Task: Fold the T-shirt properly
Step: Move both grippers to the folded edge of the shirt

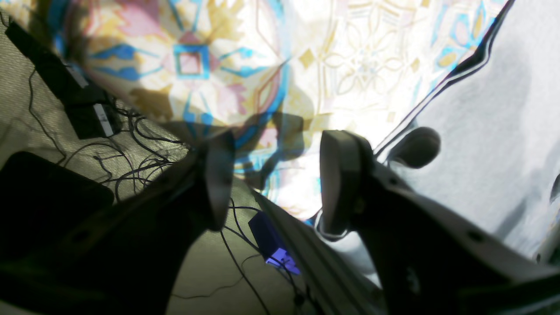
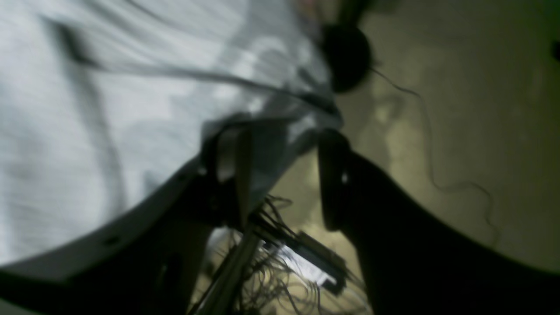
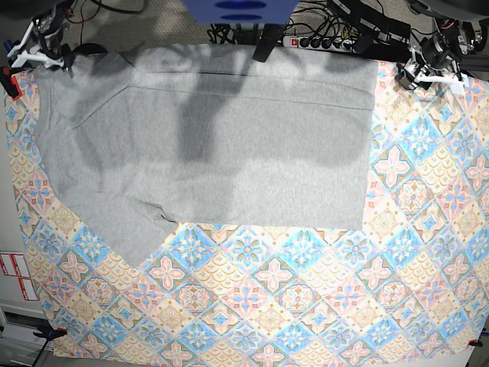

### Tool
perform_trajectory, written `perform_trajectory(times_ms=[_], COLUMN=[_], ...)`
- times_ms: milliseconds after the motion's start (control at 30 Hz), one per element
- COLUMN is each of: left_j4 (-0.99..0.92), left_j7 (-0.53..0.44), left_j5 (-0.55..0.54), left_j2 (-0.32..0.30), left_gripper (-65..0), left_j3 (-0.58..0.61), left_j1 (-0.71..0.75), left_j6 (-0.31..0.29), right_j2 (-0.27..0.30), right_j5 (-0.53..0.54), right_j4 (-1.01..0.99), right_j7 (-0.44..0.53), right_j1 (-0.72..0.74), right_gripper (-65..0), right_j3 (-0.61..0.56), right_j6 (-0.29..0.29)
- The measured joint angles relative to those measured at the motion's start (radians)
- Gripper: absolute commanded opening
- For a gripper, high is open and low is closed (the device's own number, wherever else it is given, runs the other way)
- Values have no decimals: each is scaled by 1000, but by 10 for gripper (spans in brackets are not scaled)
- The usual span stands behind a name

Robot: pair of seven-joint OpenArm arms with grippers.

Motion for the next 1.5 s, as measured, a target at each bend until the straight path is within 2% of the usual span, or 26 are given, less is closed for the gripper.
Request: perform_trajectory(times_ms=[67, 367, 567, 633, 700, 867, 1067, 1167, 1300, 1400, 1500], left_j4=[37, 80, 84, 90, 93, 97, 97, 95, 92, 90, 38], left_j7=[0, 0, 0, 5, 4, 3, 13, 62, 68, 74, 61], left_j5=[23, 26, 25, 26, 26, 26, 37, 40, 57, 140, 223], left_j2=[2, 5, 4, 4, 5, 1, 2, 3, -2, 11, 47], left_gripper=[-313, -309, -307, -307, -307, -307, -307, -307, -307, -307, -307], left_j3=[0, 1, 1, 1, 1, 1, 2, 3, 79, 129, 148], left_j1=[1, -11, -45, -57, -77, -158, -262, -338, -420, -504, -593], left_j6=[15, 14, 13, 14, 16, 15, 17, 14, 16, 12, 11], right_j2=[2, 2, 1, 2, 3, 3, 7, 9, 8, 5, 38], right_j5=[0, -3, -8, -7, 0, -17, -158, -229, -258, -270, -265], right_j4=[21, 22, 23, 22, 23, 23, 63, 71, 76, 76, 72], right_j7=[0, -6, -8, -8, 2, 1, 61, 77, 79, 71, 72], right_j1=[-6, 15, 29, 56, 70, 100, 126, 167, 213, 253, 287], right_gripper=[-404, -386, -224, -192, -192, -205, -205, -202, -201, -201, -204], right_j3=[0, -4, -4, -3, -4, 8, 4, 9, -4, -33, -132], right_j6=[0, -6, -8, -6, 8, -12, -3, -8, 11, -12, 1])
